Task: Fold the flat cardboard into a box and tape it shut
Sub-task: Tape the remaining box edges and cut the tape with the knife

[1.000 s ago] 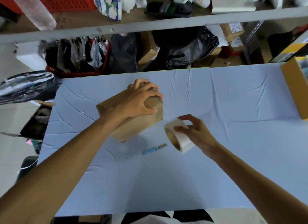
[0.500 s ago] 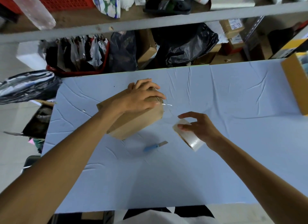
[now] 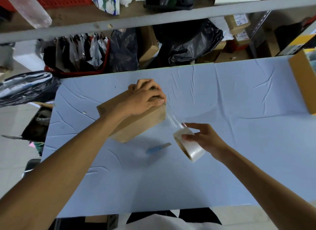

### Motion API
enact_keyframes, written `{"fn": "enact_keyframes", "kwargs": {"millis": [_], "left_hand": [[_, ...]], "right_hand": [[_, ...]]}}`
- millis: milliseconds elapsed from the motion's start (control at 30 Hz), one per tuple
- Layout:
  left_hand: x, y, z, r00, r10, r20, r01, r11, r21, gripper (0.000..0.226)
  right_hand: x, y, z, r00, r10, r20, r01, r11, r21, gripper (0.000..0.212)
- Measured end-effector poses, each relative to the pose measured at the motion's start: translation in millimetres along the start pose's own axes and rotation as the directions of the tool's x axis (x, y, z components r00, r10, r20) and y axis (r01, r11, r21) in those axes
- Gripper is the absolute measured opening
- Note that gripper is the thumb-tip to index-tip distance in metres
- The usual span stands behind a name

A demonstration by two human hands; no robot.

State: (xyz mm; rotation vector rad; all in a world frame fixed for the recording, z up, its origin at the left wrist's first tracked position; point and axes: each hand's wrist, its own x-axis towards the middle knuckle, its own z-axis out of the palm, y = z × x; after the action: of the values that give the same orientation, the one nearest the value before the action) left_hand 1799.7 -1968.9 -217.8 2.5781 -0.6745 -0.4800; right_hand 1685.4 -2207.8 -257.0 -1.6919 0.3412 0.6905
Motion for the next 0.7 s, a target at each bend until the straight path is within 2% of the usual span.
{"fn": "enact_keyframes", "kwargs": {"millis": [33,100,200,300,433,533,633,700], "left_hand": [[-0.3,0.8,0.2,1.000,-0.001,0.007,0.001,1.000,0.001,0.018],[-0.7,2.4,-0.8,1.000,0.002,0.014,-0.002,1.000,0.004,0.018],[-1.0,3.2,-6.8,1.000,-0.023,-0.002,0.023,1.000,-0.016,0.019],[-0.9,6.0,-9.1,0.999,-0.035,-0.008,0.034,0.999,-0.008,0.022],[-0.8,14.0,-2.4,0.997,-0.032,-0.068,0.035,0.998,0.051,0.029],[-2.1,15.1,1.9,0.993,-0.035,-0.116,0.038,0.999,0.020,0.028],[-7.2,20.7,9.4,0.960,0.027,-0.279,-0.042,0.998,-0.046,0.029],[-14.8,30.2,15.8,0.881,0.077,-0.467,-0.131,0.988,-0.085,0.021]], "right_hand": [[2.2,3.7,2.1,0.999,0.041,-0.031,-0.042,0.998,-0.036,0.040],[4.3,8.8,5.8,0.993,0.071,-0.099,-0.072,0.997,-0.004,0.031],[5.3,10.2,8.0,0.991,-0.033,-0.133,0.029,0.999,-0.032,0.013],[4.7,7.9,8.2,0.988,-0.076,-0.138,0.072,0.997,-0.036,0.004],[2.6,6.7,6.5,0.990,-0.074,-0.117,0.073,0.997,-0.014,0.008],[1.8,5.7,3.3,0.995,-0.067,-0.075,0.068,0.997,0.018,0.009],[1.9,4.1,1.9,0.996,-0.077,-0.036,0.077,0.997,0.000,0.011],[2.4,3.0,2.7,0.996,-0.078,-0.042,0.079,0.997,0.025,0.013]]}}
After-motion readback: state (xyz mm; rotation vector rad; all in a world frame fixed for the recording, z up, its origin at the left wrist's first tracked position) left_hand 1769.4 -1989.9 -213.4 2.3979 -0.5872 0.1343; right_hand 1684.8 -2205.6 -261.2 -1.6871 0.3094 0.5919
